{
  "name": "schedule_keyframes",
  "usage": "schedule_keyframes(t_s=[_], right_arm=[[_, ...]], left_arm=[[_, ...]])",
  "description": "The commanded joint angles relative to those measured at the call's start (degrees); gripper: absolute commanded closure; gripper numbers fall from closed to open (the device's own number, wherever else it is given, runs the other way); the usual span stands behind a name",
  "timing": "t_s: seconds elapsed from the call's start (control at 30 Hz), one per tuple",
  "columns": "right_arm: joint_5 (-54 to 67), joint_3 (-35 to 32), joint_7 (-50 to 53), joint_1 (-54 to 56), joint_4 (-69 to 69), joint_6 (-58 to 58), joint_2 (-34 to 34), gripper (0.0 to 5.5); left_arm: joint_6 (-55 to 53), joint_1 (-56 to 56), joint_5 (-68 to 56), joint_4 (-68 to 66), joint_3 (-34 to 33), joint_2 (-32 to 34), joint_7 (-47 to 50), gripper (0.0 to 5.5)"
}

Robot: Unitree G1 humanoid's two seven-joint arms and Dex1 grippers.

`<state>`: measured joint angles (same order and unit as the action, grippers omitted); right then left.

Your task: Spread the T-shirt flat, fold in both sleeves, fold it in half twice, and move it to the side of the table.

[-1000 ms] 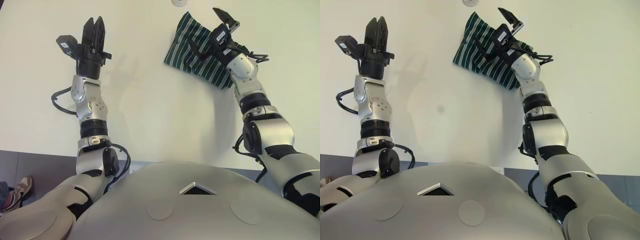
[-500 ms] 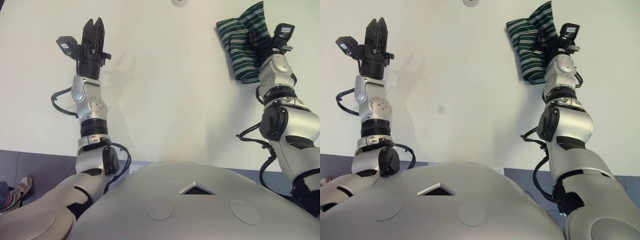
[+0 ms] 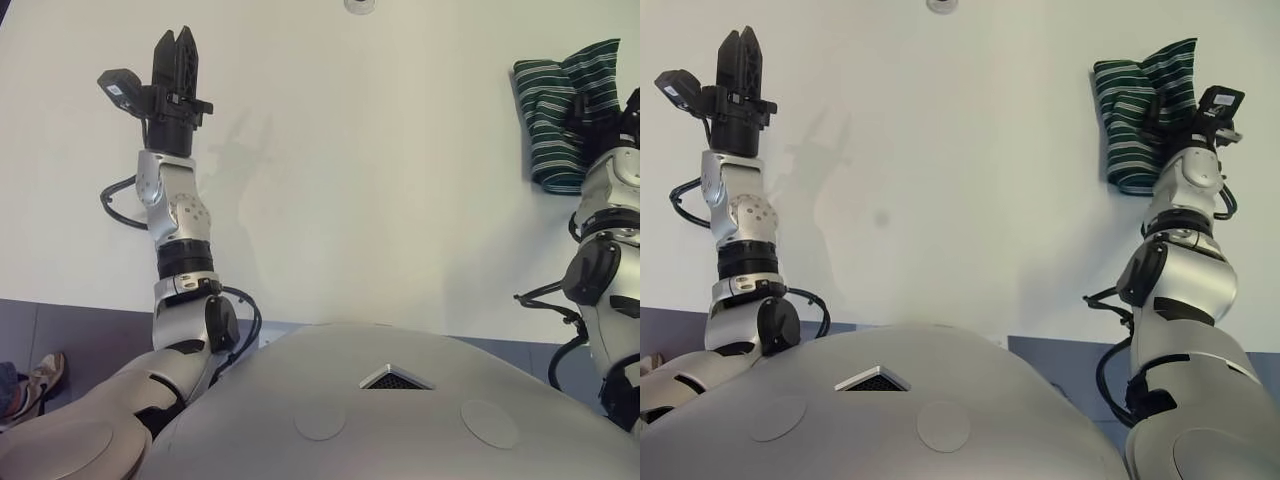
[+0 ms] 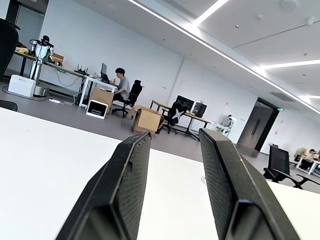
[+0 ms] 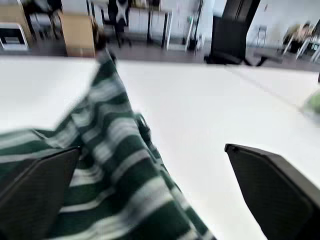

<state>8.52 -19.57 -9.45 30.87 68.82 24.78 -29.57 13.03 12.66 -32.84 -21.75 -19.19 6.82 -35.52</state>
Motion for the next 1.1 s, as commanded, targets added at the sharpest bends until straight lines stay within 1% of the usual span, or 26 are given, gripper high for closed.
schedule_keyframes(t_s=[0.03, 0.13, 0.2, 0.23, 0.3, 0.33, 0.4, 0.5, 0.57, 0.73, 0.87, 1.1], right_arm=[[-1.3, 1.3, 2.7, -2.2, -11.1, 10.4, 3.9, 0.11], [-4.0, 2.7, 5.0, -7.0, -29.4, 16.3, 5.8, 0.11], [-4.3, 5.5, 4.2, -10.9, -42.3, 16.6, 8.4, 0.11], [-2.0, 7.4, 2.3, -12.9, -47.1, 15.5, 10.0, 0.11], [8.2, 11.7, -5.5, -16.4, -52.8, 8.9, 13.6, 0.11], [13.2, 13.6, -11.5, -18.2, -53.1, 5.5, 15.1, 0.11], [18.3, 13.4, -19.3, -18.9, -47.2, 3.0, 17.0, 0.11], [21.0, 14.3, -32.8, -21.2, -41.5, 2.6, 16.5, 0.11], [21.2, 14.3, -36.8, -21.7, -40.1, 3.0, 17.0, 0.11], [20.1, 15.2, -42.0, -23.6, -42.0, 3.4, 18.1, 0.11], [19.8, 16.4, -44.2, -25.0, -44.5, 2.1, 18.7, 0.11], [19.2, 16.5, -45.0, -26.0, -45.5, 1.1, 19.0, 0.11]], left_arm=[[1.9, 0.2, 2.2, 2.0, 1.1, -0.7, 1.1, 3.74], [3.3, -0.4, 3.9, 6.3, 2.8, -1.9, 2.5, 3.74], [5.1, -2.2, 5.9, 8.6, 4.0, -2.9, 3.8, 3.74], [5.7, -3.2, 6.4, 9.5, 4.5, -3.5, 4.0, 3.74], [8.0, -4.5, 7.9, 9.1, 5.6, -4.3, 3.8, 3.74], [10.8, -4.6, 10.5, 6.8, 6.2, -4.1, 4.1, 3.74], [14.9, -4.4, 14.5, 2.5, 7.2, -4.0, 5.0, 3.74], [23.3, -4.0, 23.3, -4.6, 9.7, -2.7, 7.2, 3.74], [27.5, -3.7, 27.0, -7.6, 10.8, -1.9, 8.9, 3.74], [32.4, -4.1, 29.6, -10.7, 12.1, -0.5, 11.3, 3.74], [32.6, -5.3, 27.9, -10.4, 13.6, 0.3, 10.0, 3.74], [31.2, -5.5, 25.7, -9.7, 14.7, 0.5, 9.6, 3.74]])
